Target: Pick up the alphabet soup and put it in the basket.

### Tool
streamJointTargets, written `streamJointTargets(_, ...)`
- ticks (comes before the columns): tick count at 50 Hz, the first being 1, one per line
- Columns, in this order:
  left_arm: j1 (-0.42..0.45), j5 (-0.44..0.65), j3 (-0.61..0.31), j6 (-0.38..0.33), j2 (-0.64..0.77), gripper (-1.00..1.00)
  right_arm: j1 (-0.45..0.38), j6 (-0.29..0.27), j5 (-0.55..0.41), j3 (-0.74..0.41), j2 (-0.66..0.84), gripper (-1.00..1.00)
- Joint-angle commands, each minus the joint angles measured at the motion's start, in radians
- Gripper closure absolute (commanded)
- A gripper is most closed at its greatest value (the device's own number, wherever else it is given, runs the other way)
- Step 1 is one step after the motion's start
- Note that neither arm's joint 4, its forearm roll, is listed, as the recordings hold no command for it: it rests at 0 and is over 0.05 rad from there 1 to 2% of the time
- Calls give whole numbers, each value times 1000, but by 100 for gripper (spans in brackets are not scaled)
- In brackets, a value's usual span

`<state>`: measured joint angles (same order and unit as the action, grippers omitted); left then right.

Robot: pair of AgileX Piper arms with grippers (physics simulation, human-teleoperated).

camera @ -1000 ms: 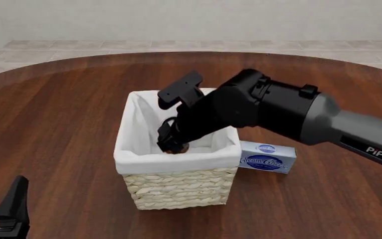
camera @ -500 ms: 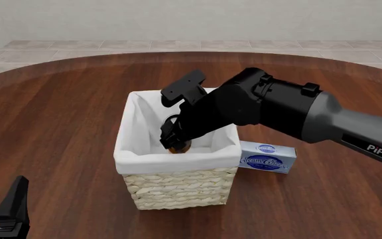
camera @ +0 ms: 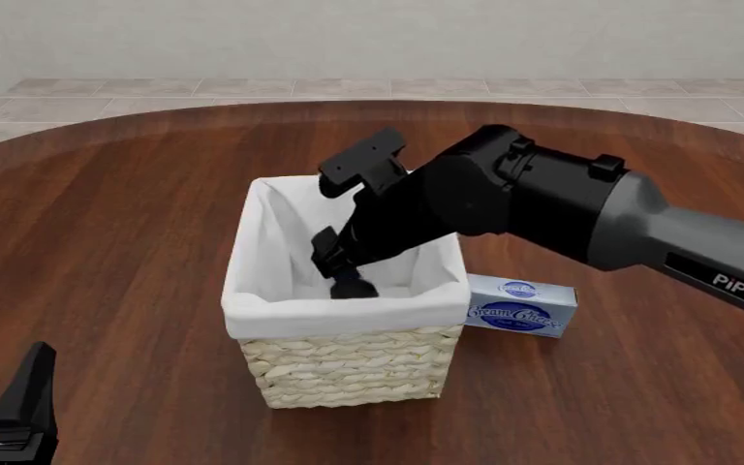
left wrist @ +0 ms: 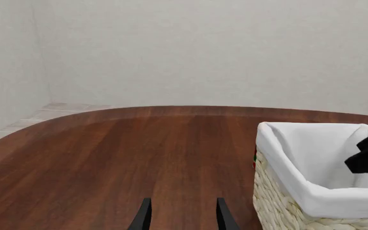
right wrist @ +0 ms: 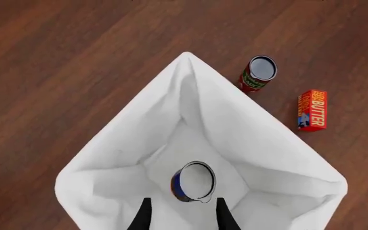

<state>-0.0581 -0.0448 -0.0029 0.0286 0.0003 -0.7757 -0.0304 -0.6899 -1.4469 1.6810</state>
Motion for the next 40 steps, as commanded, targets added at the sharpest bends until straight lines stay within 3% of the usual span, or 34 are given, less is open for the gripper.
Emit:
streamJointTargets(1,0,1,0,0,0,-100,8,1,1,-5,3,-100)
streamJointTargets(40,1,0,0,-3,0,-100,13,-10,-47,-78,-34,-100)
